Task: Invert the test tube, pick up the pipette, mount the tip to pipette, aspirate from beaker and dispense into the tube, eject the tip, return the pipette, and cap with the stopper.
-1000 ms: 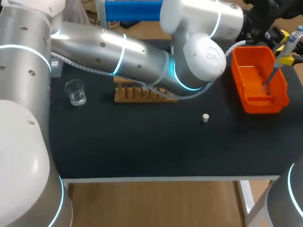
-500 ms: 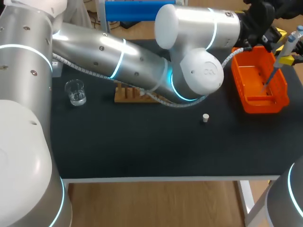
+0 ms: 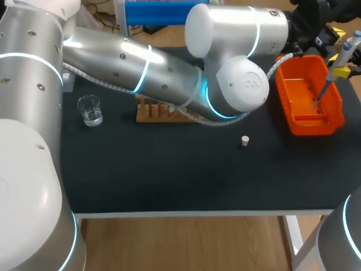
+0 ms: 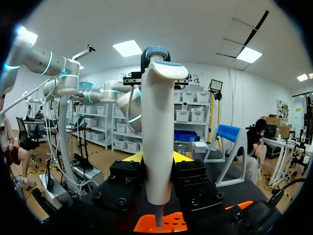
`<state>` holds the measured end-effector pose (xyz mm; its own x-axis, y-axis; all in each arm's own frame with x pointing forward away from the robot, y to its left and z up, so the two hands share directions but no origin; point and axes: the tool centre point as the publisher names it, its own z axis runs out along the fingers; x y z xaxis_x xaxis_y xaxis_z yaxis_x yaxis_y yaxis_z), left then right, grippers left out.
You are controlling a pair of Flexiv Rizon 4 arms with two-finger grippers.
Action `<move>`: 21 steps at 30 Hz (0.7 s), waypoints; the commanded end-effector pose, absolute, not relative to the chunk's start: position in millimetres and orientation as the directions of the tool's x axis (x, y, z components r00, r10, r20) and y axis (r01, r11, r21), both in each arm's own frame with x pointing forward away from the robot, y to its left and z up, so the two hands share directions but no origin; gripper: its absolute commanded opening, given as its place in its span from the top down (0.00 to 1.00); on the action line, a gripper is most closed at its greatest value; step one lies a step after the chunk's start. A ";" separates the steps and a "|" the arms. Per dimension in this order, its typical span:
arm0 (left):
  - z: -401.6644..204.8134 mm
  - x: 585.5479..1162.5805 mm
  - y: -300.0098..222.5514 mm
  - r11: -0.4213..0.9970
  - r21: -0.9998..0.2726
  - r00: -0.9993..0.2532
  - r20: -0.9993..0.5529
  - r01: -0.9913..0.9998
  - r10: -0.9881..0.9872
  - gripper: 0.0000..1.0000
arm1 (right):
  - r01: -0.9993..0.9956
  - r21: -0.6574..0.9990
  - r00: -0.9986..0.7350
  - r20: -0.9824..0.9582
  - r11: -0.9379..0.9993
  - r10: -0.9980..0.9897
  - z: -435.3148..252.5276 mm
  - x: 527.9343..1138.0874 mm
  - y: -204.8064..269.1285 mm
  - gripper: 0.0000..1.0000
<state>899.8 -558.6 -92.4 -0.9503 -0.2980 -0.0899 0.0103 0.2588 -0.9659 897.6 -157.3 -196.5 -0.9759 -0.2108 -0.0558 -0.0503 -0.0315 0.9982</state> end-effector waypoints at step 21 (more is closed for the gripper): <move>-99.5 898.5 -576.8 0.249 -0.968 -0.961 -0.047 -0.023 -0.272 1.00 | -0.050 0.998 -0.975 -0.055 -0.030 -0.217 -196.5 899.7 -159.1 1.00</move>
